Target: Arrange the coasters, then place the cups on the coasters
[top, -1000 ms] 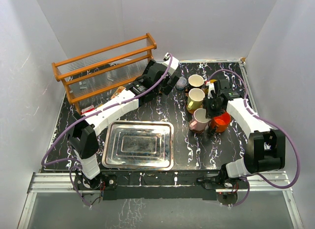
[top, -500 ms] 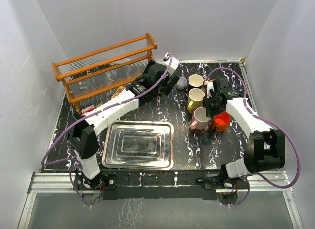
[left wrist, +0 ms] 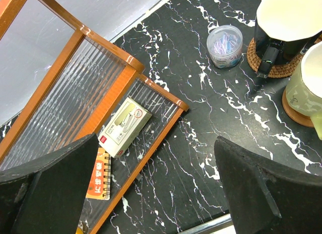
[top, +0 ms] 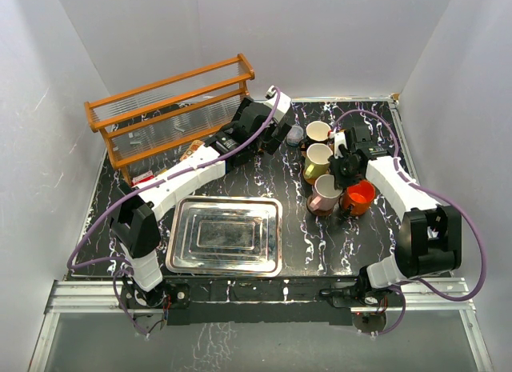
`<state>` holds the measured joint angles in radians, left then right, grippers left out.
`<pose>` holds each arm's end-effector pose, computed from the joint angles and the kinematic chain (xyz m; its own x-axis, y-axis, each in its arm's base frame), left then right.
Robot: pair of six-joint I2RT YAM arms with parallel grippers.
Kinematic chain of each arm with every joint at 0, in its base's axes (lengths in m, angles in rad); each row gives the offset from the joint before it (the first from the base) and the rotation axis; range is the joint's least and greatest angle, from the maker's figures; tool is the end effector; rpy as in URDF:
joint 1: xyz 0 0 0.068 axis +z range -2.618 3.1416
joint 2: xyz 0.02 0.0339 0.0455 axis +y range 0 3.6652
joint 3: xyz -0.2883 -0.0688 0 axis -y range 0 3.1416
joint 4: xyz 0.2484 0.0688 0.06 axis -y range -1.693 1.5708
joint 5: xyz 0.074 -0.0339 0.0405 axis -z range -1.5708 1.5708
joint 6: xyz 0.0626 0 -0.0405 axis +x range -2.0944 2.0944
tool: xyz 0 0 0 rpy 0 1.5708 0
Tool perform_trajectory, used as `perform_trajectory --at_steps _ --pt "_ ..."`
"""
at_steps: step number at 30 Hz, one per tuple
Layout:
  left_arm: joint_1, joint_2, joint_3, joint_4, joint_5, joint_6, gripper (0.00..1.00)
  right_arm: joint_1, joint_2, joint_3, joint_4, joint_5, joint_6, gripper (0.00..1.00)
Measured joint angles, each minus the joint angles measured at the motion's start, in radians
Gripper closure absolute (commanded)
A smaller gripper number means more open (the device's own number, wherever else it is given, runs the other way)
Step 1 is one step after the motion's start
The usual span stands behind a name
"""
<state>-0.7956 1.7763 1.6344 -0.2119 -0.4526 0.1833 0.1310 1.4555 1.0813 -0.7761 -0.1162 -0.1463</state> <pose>0.3383 -0.3062 0.3749 -0.1737 0.4115 -0.8947 0.3935 0.8618 0.3200 0.2921 0.0458 0.2406 -0.8696 -0.2606 -0.4193 -0.3067 0.9507 0.0452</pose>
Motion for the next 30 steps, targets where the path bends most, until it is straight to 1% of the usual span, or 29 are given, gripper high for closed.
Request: perform_trajectory --at_steps 17,30 --pt "0.0 0.0 0.0 0.0 0.001 0.005 0.01 0.006 0.008 0.006 0.001 -0.021 -0.019 1.0" --pt "0.0 0.0 -0.008 0.002 0.001 0.008 0.01 0.006 0.027 0.029 -0.014 -0.041 -0.068 1.0"
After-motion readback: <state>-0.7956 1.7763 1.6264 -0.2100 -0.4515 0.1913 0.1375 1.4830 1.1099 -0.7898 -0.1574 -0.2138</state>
